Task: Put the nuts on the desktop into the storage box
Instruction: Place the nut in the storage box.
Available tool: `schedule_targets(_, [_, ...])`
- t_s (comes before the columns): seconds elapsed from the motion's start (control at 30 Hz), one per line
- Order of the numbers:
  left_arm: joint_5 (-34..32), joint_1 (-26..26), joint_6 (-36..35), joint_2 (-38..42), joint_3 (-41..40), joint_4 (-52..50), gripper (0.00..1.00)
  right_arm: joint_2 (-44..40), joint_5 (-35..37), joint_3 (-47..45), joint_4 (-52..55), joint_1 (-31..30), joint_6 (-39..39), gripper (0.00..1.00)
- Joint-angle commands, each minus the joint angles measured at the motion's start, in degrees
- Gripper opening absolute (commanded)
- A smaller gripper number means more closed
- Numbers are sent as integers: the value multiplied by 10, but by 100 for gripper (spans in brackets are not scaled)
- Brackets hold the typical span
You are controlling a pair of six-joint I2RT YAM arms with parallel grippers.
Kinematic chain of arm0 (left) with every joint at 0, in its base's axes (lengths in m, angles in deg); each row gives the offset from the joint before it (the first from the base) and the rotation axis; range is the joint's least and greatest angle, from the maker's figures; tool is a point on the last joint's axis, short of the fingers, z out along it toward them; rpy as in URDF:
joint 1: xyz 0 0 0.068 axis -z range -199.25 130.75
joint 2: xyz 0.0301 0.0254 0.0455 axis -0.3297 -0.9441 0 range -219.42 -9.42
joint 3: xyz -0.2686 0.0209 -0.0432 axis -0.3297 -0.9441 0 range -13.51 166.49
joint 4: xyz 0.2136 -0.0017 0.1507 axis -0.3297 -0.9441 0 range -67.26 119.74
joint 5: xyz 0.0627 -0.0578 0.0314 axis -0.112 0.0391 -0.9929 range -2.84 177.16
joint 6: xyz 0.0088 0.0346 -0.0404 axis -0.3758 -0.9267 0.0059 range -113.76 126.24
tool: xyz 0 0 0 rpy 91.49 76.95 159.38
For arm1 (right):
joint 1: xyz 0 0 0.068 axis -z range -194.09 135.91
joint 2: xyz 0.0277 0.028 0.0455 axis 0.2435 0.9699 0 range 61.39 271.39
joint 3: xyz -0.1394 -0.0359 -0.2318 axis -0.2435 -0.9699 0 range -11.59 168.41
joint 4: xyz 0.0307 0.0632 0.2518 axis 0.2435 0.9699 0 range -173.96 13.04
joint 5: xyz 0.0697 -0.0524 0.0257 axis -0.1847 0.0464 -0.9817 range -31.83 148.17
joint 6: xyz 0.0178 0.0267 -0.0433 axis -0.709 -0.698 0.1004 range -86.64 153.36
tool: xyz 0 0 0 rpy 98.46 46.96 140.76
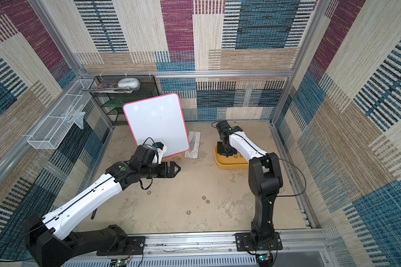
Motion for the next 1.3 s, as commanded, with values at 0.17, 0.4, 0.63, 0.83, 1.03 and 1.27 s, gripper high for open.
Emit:
schedule_targets(0.17, [7, -1, -25, -32, 32, 6, 100, 36, -3, -10, -33, 32, 22, 23])
schedule_targets(0.4, [1, -1, -32, -47, 45, 2, 100, 71, -8, 13, -40, 44, 26, 23])
schedule_targets(0.63, [-2, -1, -30, -50, 46, 1, 100, 95, -9, 21, -46, 52, 32, 24])
schedule_targets(0.83, [-6, 0, -28, -48, 44, 0, 100, 106, -15, 32, -48, 54, 34, 24])
schedule_targets(1.03, [-7, -1, -26, -41, 38, 0, 100, 110, -15, 32, -47, 54, 35, 27])
schedule_targets(1.27, [-7, -1, -20, -31, 30, -1, 100, 82, -13, 26, -38, 54, 31, 35])
